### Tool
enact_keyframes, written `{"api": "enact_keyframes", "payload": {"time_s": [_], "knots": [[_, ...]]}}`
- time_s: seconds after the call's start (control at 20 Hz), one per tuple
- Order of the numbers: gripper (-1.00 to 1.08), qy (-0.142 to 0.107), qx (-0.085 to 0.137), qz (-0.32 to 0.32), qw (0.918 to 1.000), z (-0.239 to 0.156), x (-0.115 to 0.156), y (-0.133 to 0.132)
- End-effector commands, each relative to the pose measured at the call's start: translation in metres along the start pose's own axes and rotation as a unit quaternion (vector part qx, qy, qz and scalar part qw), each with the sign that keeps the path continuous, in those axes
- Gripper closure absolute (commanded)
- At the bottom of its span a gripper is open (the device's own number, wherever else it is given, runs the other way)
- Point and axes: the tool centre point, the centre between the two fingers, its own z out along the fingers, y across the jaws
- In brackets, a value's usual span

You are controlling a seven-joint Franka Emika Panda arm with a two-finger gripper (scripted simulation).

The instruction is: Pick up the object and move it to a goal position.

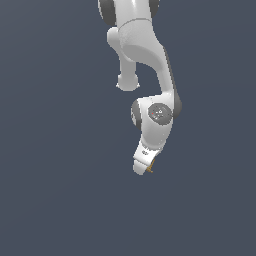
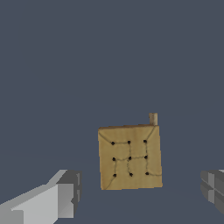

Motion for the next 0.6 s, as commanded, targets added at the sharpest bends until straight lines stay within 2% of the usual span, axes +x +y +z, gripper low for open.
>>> {"api": "enact_keyframes", "payload": {"time_s": [0.0,0.55], "knots": [[-0.92,0.001,0.0,-0.017,0.9999,0.0029,0.0031,-0.0001],[-0.92,0.002,0.0,-0.029,0.9996,0.0119,0.0052,-0.0005]]}}
